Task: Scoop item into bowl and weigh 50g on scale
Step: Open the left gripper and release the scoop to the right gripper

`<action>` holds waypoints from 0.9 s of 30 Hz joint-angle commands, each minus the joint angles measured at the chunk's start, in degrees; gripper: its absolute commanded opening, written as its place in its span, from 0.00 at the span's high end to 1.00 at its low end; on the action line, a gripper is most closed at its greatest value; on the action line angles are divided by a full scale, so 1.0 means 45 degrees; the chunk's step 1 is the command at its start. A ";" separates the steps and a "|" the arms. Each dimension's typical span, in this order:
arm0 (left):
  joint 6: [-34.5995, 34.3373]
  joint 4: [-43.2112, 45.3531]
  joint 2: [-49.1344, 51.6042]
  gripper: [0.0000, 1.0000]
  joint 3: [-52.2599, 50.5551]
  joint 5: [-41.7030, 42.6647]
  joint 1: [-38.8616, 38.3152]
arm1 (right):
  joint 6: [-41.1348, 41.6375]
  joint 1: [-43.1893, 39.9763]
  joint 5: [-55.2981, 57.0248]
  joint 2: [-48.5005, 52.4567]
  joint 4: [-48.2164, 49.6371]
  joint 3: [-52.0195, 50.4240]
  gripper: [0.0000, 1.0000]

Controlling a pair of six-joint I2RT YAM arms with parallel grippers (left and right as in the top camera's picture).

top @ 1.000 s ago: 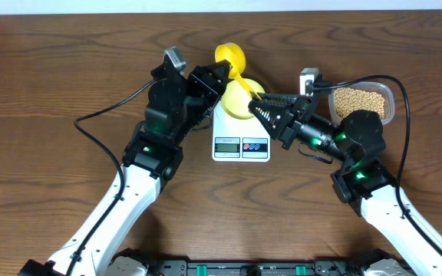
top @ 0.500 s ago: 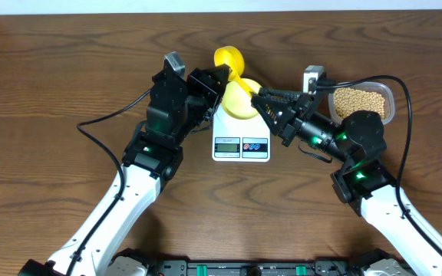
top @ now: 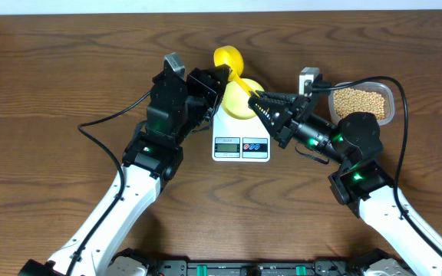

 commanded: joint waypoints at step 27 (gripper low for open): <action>-0.0068 0.0000 -0.0024 0.79 0.0141 0.0112 -0.0029 | -0.0709 0.0073 0.0282 -0.0015 0.0005 0.0155 0.99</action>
